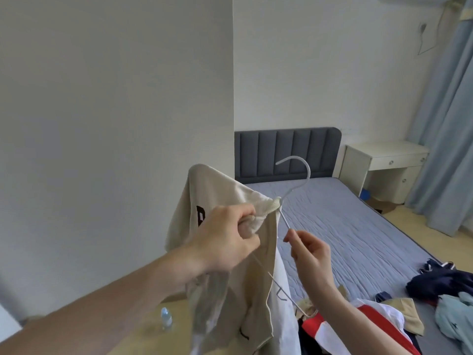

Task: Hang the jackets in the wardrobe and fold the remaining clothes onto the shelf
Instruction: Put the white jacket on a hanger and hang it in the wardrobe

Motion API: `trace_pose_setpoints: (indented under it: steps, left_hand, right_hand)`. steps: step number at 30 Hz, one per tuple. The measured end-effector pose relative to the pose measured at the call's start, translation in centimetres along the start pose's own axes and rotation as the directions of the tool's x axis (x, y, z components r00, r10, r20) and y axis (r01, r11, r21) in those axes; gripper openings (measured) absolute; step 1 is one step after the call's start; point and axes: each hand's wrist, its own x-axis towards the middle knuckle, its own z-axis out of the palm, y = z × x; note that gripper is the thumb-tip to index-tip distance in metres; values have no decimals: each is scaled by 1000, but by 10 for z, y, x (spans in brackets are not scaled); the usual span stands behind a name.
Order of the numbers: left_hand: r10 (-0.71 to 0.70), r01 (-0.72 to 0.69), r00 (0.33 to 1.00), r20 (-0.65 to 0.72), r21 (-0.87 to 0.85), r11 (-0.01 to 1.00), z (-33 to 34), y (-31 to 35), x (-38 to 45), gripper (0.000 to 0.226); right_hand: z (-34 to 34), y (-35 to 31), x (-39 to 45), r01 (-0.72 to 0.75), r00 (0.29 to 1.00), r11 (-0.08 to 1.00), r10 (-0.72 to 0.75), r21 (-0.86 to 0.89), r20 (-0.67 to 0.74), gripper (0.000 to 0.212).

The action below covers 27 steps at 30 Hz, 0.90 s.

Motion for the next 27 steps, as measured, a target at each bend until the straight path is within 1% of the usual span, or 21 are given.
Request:
trace_pose_setpoints:
  steps: [2, 4, 5, 6, 7, 9, 10, 11, 12, 13, 15, 16, 18, 19, 21, 22, 23, 24, 25, 26, 27]
  left_hand:
    - [-29, 24, 993, 116, 47, 999, -6, -1, -4, 36]
    - [-37, 6, 981, 189, 161, 987, -22, 0, -1, 46]
    - [-3, -36, 983, 181, 213, 976, -30, 0, 3, 51]
    - [44, -76, 989, 140, 237, 968, -38, 1, 9, 50]
    - [87, -103, 993, 76, 230, 968, -46, 2, 16, 45]
    - [196, -177, 979, -60, 232, 956, -59, -1, 35, 24]
    - [267, -238, 961, -67, 284, 929, -63, -4, 47, 17]
    - [323, -299, 946, -12, 348, 889, -65, -8, 59, 25]
    - [342, -349, 935, 89, 393, 851, -64, -14, 71, 34]
    - [325, -375, 927, 188, 422, 826, -61, -20, 81, 35]
    - [298, -407, 907, 297, 440, 800, -50, -29, 94, 23]
    - [311, -419, 902, 299, 436, 796, -45, -34, 99, 25]
    - [365, -438, 897, 248, 404, 803, -35, -40, 105, 34]
    - [390, -444, 896, 213, 402, 800, -31, -41, 107, 37]
    - [406, -431, 901, 151, 425, 796, -24, -44, 110, 40]
    - [393, -409, 910, 130, 426, 807, -20, -46, 110, 42]
    - [380, -393, 918, 119, 423, 817, -17, -49, 110, 44]
    - [364, -377, 925, 113, 420, 826, -15, -52, 111, 45]
    - [355, -368, 928, 112, 418, 831, -14, -55, 111, 49]
    - [350, -361, 931, 105, 418, 834, -14, -58, 111, 52]
    - [350, -355, 932, 92, 418, 836, -15, -60, 111, 54]
  right_hand:
    - [-2, -3, 2, 44, 999, 999, -44, 4, -12, 33]
    - [-3, -4, 1, 74, 997, 997, -74, -6, -18, 33]
    - [-3, -4, 0, 87, 996, 996, -87, -10, -18, 33]
    - [-3, -5, 0, 95, 995, 995, -95, -10, -18, 33]
    - [-3, -5, -1, 100, 995, 995, -100, -10, -16, 33]
    - [-3, -6, -1, 112, 994, 994, -112, -7, -6, 32]
    - [-2, -7, -1, 117, 993, 993, -117, -8, 0, 31]
    - [-1, -8, -1, 121, 993, 993, -121, -9, 6, 31]
    - [-1, -9, -2, 123, 992, 992, -122, -6, 9, 30]
    - [-2, -10, -2, 123, 992, 992, -123, 5, 9, 31]
    - [-8, -11, -2, 134, 991, 991, -134, 31, 14, 32]
    - [-12, -11, -3, 149, 988, 988, -150, 28, 23, 31]
    - [-19, -10, -5, 204, 978, 979, -203, -20, 39, 25]
    - [-23, -11, -6, 244, 970, 967, -242, -72, 29, 22]
    - [-31, -12, -6, 331, 932, 911, -357, -247, -68, 21]
    - [-36, -13, -7, 369, 890, 866, -434, -337, -139, 20]
    - [-41, -13, -10, 414, 834, 821, -515, -394, -196, 17]
    - [-45, -10, -16, 468, 781, 781, -584, -414, -219, 14]
    - [-48, -2, -25, 520, 747, 749, -632, -411, -207, 13]
    - [-50, 10, -35, 558, 741, 735, -651, -387, -168, 14]
    - [-49, 23, -46, 561, 767, 751, -630, -350, -123, 18]
